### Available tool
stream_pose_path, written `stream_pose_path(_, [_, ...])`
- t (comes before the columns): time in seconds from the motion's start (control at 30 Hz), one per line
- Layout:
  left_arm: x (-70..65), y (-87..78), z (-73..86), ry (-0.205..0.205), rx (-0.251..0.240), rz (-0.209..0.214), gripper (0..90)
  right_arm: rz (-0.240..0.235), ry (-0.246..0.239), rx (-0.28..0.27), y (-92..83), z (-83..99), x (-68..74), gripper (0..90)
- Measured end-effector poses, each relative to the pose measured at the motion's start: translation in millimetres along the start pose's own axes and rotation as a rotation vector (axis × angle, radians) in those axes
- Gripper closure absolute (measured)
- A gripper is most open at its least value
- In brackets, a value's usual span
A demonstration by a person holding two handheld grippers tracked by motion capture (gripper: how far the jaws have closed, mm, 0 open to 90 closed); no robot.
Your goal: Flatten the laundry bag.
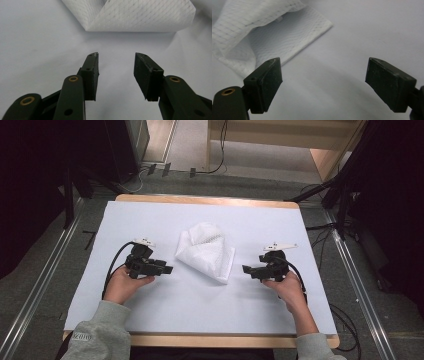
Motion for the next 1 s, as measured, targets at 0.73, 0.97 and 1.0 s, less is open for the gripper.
stream_pose_path(0.73, [2.3,-5.8,11.4,-0.058,-0.043,0.007,42.2,-0.036,-0.013,0.023,0.9,9.5,13.5,27.5])
stream_pose_path(0.97, [1.5,-5.2,11.5,-0.009,-0.049,-0.009,38.6,-0.026,-0.017,0.013,-1.3,7.7,13.8,29.8])
stream_pose_path(1.0, [1.5,-5.2,11.5,-0.009,-0.049,-0.009,38.4,-0.026,-0.017,0.013,-1.3,7.7,13.8,29.8])
Point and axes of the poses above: each handheld gripper's, and its own axes: y roughly forward along the jaws, z roughly out of its underside, x roughly to its left, the point moved 4 cm from there along y, roughly forward along the jaws, and after that the axes turned 4 degrees about -x, right-handed, at the moved point
